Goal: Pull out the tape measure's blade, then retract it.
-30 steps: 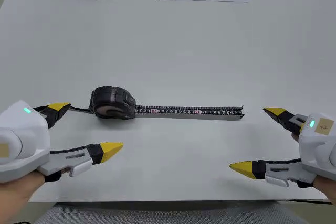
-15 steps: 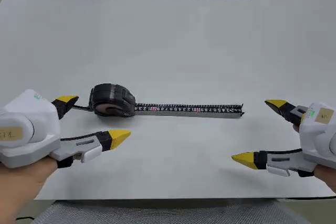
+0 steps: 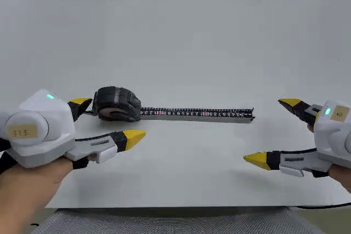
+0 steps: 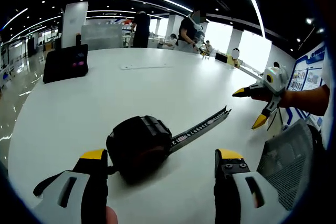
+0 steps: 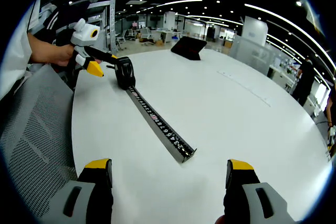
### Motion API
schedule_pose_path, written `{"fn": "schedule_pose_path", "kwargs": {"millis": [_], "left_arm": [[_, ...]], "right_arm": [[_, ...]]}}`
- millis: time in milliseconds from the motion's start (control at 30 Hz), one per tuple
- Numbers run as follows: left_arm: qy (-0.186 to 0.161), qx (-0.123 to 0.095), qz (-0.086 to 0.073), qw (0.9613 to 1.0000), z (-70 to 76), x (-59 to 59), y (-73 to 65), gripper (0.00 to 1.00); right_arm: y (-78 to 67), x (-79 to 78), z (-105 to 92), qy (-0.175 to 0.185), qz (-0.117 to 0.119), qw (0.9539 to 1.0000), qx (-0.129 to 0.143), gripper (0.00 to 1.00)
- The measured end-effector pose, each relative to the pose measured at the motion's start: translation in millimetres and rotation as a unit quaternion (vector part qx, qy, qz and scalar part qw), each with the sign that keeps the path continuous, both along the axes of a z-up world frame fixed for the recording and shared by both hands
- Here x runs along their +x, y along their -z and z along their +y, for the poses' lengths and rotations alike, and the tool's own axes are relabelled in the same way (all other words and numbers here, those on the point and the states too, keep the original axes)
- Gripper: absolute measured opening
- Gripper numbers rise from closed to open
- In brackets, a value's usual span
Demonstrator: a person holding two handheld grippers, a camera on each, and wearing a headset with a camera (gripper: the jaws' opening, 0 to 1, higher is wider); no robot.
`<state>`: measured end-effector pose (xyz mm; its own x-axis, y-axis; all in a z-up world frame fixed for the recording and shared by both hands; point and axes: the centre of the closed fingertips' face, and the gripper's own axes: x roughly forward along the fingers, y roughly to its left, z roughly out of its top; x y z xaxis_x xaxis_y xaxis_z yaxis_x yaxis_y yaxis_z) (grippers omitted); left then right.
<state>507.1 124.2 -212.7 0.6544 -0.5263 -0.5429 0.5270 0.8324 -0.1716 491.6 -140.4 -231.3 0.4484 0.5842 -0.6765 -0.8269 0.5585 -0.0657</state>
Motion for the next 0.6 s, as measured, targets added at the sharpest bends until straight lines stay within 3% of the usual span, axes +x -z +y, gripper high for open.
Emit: {"fn": "schedule_pose_path", "kwargs": {"millis": [267, 600], "left_arm": [[-0.008, -0.003, -0.001, 1.0, -1.3, 1.3, -0.3, 0.81], [-0.05, -0.014, 0.002, 0.9987, -2.6, 6.5, 1.5, 0.81]], "right_arm": [[-1.0, 1.3, 0.5, -0.006, 0.002, 1.0, -0.001, 0.86], [-0.8, 6.6, 1.1, -0.033, 0.013, 0.9993, -0.009, 0.79]]}}
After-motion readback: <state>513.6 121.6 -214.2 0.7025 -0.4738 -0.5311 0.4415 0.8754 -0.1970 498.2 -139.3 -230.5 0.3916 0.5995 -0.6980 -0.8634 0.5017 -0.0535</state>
